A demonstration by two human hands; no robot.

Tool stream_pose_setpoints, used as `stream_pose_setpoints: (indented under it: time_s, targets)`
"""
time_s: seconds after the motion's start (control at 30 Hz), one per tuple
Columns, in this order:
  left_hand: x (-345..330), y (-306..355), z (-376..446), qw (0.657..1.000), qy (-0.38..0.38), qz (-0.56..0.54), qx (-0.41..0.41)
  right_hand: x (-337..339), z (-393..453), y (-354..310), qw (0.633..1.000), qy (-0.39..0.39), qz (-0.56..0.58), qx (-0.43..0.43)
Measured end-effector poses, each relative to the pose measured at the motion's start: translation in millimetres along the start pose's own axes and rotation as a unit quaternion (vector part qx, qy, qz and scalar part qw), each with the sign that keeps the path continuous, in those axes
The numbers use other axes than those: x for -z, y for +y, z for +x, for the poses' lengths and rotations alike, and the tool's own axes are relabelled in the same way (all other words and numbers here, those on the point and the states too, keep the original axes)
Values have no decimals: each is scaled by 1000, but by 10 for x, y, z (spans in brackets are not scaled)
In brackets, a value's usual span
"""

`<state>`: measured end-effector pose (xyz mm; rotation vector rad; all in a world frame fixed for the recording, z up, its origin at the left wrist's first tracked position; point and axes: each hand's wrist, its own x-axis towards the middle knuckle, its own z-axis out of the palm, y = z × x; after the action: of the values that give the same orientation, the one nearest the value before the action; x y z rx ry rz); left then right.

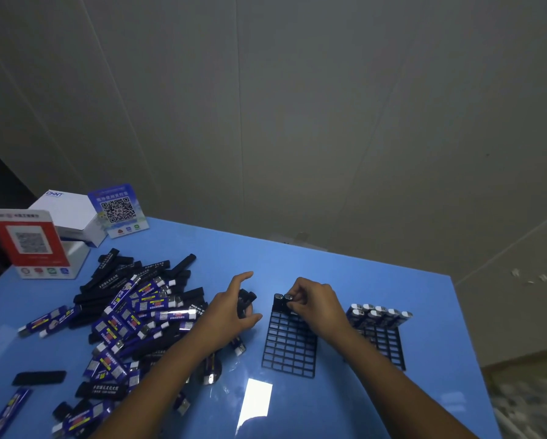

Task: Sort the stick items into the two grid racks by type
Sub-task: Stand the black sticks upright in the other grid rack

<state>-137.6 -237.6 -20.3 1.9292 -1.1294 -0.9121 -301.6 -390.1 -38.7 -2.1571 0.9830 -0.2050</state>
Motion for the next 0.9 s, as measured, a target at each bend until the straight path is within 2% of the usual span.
stream_pose_setpoints:
  time_s: [0.4,0.67,0.9]
  targets:
    - [31,30,-57,1000,-1,-6,-8,85,-30,24,1000,-25,13,5]
    - [32,207,-114,1000,-12,1,-29,313,-205,-206,993,66,91,32]
    - [-67,375,-181,998,-21,1,-65,366,-415,-480,988,-28,141,65]
